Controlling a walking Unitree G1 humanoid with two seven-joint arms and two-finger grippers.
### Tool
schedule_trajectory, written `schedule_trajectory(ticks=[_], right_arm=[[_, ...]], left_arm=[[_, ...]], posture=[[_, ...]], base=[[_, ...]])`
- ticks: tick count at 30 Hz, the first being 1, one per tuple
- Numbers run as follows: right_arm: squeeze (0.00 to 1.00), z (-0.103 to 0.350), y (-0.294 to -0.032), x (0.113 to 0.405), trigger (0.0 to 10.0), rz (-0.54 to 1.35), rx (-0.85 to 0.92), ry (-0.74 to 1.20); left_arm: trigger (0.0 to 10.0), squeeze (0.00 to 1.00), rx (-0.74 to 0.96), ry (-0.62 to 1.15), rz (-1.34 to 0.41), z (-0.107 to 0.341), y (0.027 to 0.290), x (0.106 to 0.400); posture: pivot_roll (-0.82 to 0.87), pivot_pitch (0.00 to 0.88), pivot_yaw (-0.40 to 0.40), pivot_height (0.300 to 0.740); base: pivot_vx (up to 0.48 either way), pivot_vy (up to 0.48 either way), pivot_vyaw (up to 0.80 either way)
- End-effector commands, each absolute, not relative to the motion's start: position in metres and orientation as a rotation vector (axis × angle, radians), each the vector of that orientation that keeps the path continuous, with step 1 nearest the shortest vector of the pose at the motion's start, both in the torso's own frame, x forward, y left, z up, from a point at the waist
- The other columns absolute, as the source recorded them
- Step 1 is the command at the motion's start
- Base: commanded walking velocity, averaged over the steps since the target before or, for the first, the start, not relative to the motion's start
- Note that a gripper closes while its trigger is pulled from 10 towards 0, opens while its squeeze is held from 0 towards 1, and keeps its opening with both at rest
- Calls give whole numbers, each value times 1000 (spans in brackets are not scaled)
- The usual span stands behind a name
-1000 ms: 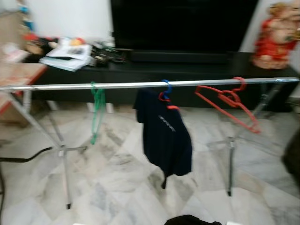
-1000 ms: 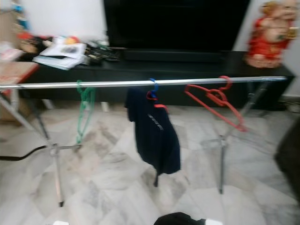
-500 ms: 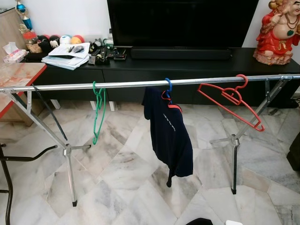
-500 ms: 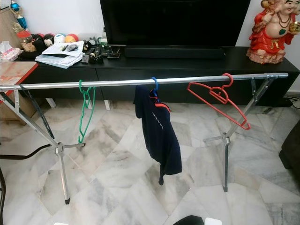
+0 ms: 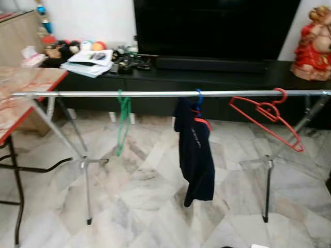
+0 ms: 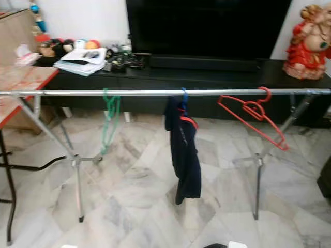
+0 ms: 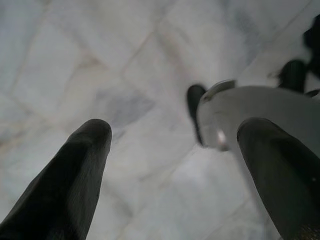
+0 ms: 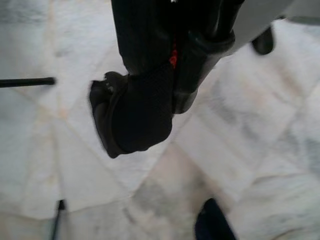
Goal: Hang hanger
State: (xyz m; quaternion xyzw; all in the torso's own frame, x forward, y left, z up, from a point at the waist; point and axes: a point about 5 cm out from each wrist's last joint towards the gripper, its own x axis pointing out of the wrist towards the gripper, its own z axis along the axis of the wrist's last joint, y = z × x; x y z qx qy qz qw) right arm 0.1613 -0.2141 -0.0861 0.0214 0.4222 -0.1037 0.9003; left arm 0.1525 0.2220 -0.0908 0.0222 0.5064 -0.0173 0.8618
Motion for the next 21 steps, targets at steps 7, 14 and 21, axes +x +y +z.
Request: schedule_trajectory(ticks=[7,14,21], right_arm=[[0,-86,-215,160,10000,-217,43,872],[0,-86,-215,160,10000,-219,44,872],[0,-86,-215,160,10000,-218,44,870]], left_arm=[[10000,0,44,1074,-23,-91,225,151],[10000,0,45,1075,-23,-91,225,151],[10000,0,49,1073,-26,-91,225,151]], posture=[[-47,67,49,721],[-47,66,49,721],[-47,68,48,721]], base=[[0,264,0],[0,264,0],[0,150,0]])
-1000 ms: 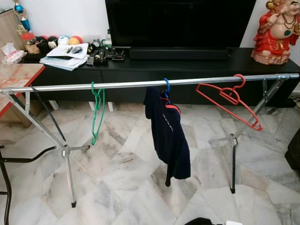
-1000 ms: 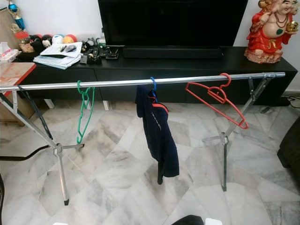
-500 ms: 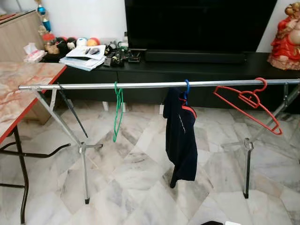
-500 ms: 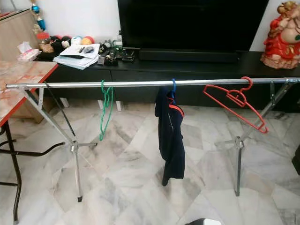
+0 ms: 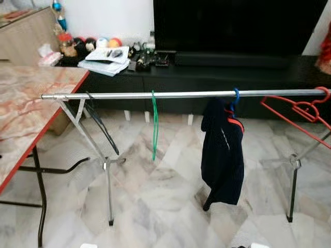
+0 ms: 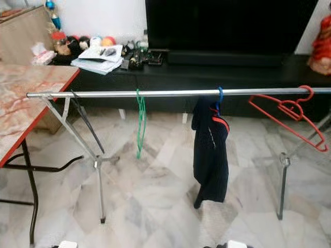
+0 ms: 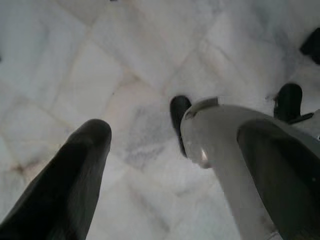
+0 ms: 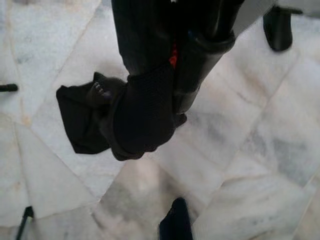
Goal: Hang hanger
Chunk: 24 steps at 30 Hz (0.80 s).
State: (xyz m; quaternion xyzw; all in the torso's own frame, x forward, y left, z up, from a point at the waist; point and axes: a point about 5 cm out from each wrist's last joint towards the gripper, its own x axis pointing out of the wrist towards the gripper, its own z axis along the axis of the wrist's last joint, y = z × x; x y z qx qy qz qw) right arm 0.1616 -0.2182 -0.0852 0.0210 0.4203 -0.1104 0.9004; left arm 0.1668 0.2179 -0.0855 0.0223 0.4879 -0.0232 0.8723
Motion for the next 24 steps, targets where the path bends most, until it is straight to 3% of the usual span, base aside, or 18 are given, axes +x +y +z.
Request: schedule_trajectory(ticks=[1,24], right_arm=[[0,-86,-215,160,10000,-218,43,870],[0,-86,-216,161,10000,-219,37,865]], left_arm=[[10000,0,55,1074,-30,-91,225,152],[10000,0,52,1072,-39,-91,224,152]], posture=[[-46,67,48,721],[-48,66,46,721]], base=[[0,0,0],[0,0,0]])
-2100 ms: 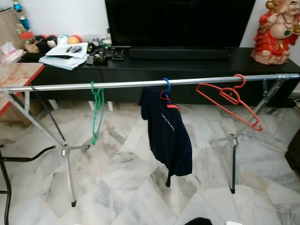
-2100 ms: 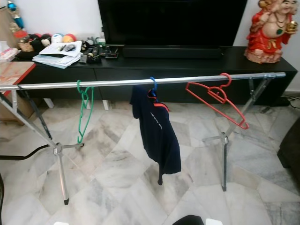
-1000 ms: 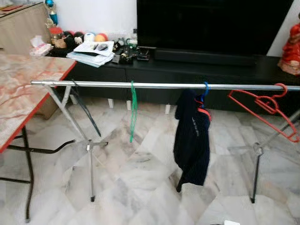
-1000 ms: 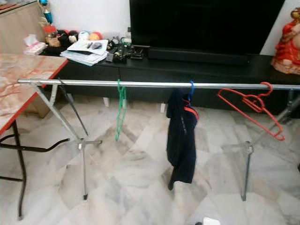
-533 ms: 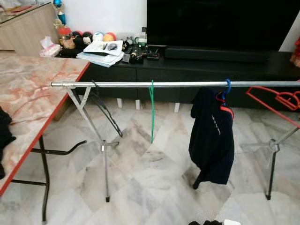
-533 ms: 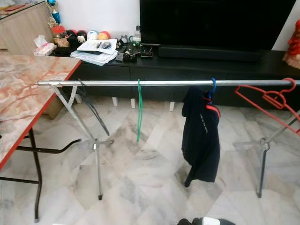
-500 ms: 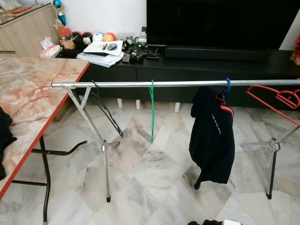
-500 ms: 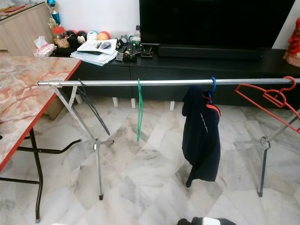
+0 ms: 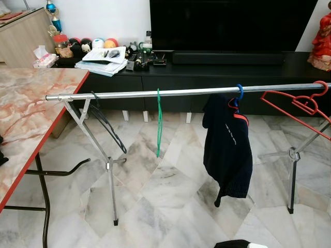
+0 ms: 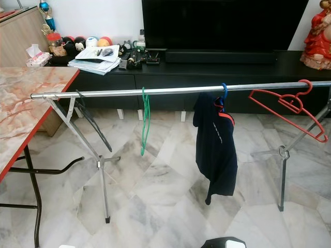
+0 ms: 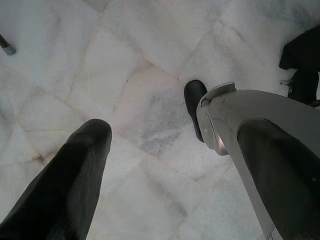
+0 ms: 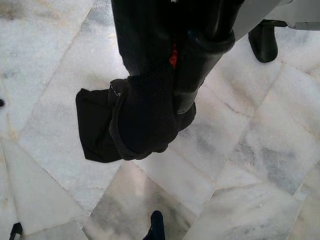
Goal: Hang hanger
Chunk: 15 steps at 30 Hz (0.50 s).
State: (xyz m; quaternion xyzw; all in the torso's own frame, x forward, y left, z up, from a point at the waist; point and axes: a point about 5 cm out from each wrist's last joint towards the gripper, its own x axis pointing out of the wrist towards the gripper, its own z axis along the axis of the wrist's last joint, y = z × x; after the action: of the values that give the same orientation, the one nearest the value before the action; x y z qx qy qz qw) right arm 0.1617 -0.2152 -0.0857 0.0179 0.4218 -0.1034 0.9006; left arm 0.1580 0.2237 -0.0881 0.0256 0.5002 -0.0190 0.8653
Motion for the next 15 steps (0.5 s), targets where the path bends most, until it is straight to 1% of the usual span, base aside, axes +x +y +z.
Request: schedule_trajectory(ticks=[1,15], right_arm=[[0,-85,-216,161,10000,-219,37,865],[0,-86,-216,161,10000,-208,21,874]], left_arm=[[10000,0,52,1072,-40,-91,224,152],[10000,0,50,1072,-39,-91,223,151]], posture=[[-48,66,46,721],[-48,59,44,721]], base=[[0,0,0],[0,0,0]])
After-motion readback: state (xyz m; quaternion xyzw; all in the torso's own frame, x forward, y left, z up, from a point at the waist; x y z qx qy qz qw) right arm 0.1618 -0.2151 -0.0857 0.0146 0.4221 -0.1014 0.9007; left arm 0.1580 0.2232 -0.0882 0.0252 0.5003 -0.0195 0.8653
